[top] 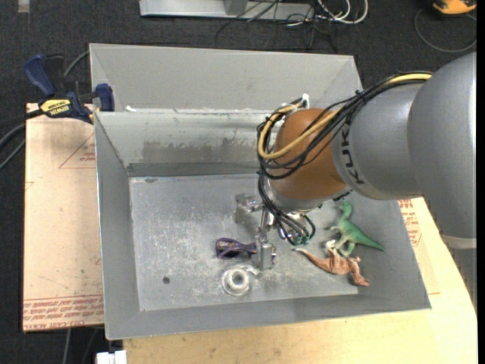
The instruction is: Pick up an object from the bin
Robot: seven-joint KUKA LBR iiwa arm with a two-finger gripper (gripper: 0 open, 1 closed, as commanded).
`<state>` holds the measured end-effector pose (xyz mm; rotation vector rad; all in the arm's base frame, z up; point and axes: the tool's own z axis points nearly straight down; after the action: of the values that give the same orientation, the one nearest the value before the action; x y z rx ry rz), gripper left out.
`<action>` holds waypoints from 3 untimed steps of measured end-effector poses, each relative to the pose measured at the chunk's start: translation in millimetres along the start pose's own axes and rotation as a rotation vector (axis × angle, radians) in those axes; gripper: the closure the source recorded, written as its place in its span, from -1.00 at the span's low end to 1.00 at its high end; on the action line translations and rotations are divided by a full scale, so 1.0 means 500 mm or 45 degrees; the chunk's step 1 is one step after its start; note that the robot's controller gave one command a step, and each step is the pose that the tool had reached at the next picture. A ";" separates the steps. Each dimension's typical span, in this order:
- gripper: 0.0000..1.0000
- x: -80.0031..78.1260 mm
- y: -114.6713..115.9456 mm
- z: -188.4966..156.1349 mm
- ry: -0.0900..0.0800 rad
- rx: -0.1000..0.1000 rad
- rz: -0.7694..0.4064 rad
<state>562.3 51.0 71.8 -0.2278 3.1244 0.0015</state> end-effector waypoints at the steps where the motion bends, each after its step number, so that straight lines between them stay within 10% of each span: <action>1: 1.00 -0.004 0.034 0.001 0.009 -0.004 -0.285; 2: 1.00 -0.003 0.033 0.002 0.011 -0.005 -0.285; 3: 1.00 0.022 0.038 -0.210 0.006 -0.006 -0.330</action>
Offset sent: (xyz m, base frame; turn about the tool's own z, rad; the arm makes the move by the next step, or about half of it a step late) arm 0.0000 0.0000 0.0000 0.0000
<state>547.8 68.1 176.8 -0.6312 3.0735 0.0061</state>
